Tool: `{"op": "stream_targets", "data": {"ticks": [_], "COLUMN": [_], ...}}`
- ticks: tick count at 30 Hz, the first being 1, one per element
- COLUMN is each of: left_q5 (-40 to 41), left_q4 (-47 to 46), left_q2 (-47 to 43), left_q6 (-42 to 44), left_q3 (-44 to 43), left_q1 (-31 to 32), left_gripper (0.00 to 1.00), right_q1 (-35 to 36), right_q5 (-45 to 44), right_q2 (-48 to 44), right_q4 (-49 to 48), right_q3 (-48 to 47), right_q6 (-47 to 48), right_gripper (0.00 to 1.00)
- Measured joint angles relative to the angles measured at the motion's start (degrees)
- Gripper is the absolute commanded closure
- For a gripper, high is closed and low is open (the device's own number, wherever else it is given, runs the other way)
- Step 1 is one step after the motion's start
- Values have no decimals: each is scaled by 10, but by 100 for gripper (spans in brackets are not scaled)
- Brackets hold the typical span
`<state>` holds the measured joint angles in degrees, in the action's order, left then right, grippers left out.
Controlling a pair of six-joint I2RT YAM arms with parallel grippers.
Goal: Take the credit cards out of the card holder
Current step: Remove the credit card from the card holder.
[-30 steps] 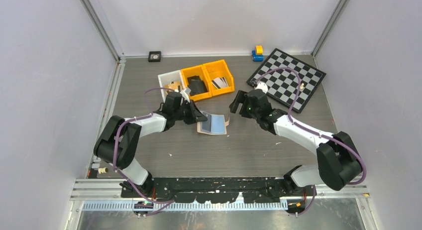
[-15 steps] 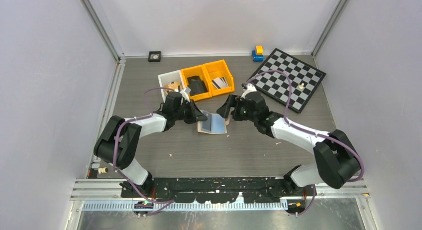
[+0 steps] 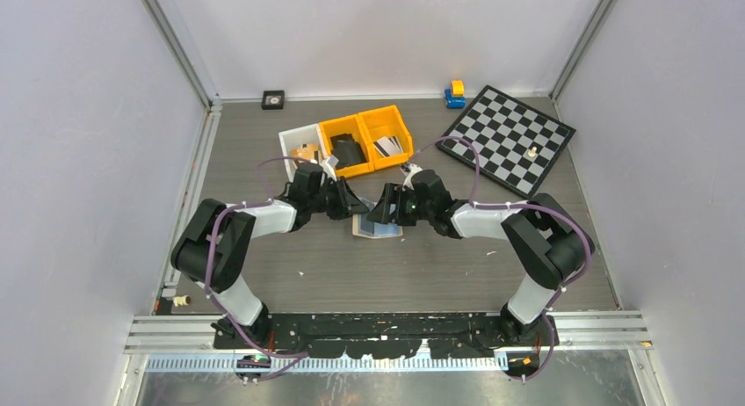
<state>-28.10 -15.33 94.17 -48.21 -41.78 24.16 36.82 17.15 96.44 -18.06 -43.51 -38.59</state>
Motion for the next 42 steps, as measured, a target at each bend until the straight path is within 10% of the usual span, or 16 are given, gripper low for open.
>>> {"op": "stream_targets", "data": {"ticks": [20,32,42], "left_q5": [-21,-21,-26], "left_q4": [-19,-18,-15], "left_q2": [13,-15,-14], "left_q6": [-14,-13,-11], "left_q3": [0,0,-1], "left_q1": [0,0,0], "left_gripper": [67,82,75], "right_q1": [-39,-52,-50], "right_q5": [-20,5,26], "right_q2": [11,74,92], "right_q4": [-8,38,50], "right_q3": [-7,-51,-71], "right_q6": [-43,-57,-64], "right_gripper": [99,99,100]}}
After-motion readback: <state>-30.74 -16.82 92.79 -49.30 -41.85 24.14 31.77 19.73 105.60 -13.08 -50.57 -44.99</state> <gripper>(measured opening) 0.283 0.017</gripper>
